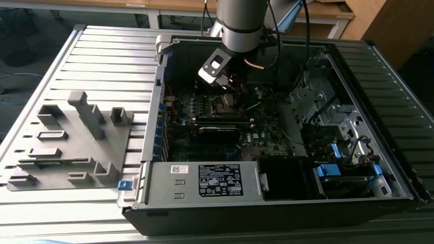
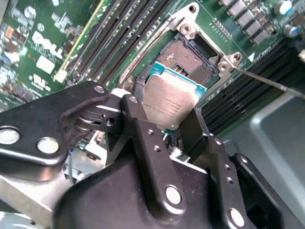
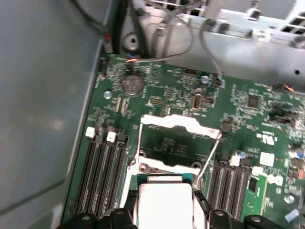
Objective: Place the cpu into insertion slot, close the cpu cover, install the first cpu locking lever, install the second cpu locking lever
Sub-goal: 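Place the cpu into insertion slot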
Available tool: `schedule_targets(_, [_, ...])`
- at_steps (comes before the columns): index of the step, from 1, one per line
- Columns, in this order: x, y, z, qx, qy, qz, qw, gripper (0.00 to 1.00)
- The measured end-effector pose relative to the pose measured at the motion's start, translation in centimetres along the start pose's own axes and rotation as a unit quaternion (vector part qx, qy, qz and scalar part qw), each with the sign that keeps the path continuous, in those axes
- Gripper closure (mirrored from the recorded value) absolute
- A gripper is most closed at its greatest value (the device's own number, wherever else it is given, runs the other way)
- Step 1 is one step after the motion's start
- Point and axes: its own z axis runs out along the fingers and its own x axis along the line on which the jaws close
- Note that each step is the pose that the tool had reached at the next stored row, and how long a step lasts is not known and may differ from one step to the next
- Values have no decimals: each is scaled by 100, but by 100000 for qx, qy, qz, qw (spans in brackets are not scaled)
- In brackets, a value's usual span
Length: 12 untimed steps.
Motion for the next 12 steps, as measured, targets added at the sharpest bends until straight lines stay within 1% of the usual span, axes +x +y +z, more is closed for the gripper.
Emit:
schedule_targets(2, [0,0,2,-33,-150,1791,99984,46])
schedule_targets(4, [0,0,3,-64,-301,3580,99935,46])
schedule_targets(6, [0,0,5,-95,-454,5370,99855,46])
schedule_targets(8, [0,-1,7,-133,-604,7240,99736,46])
schedule_targets(10, [0,-1,10,-165,-750,8979,99593,46])
schedule_targets(11, [-1,-1,10,-160,-781,9278,99565,46])
schedule_targets(12, [-1,-1,10,-164,-780,9294,99564,46])
